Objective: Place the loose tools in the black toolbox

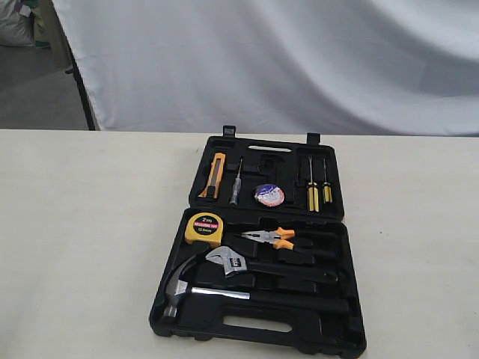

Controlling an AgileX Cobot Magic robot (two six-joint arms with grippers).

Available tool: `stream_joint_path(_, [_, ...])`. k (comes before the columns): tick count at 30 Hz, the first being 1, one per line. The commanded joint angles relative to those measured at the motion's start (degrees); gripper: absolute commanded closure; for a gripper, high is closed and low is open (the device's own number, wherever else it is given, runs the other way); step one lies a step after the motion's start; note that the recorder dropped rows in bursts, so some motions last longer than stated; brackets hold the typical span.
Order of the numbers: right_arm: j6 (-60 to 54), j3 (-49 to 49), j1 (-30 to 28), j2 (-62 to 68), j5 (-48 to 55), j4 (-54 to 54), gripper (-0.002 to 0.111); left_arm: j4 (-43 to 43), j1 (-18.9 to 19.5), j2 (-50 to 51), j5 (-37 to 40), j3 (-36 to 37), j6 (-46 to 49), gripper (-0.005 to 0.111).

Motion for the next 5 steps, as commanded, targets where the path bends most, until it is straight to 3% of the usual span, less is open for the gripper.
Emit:
stream_joint_path(1, [-0.7, 0.2, -0.5, -0.3, 0.0, -0.6, 0.109, 0.3, 1.5, -0.2, -0.4, -0.2, -0.3, 0.106])
stream_joint_path(5, [-0.7, 0.2, -0.5, -0.3, 0.0, -0.6, 0.109, 0.3, 1.5, -0.2, -0.4, -0.2, -0.3, 0.106])
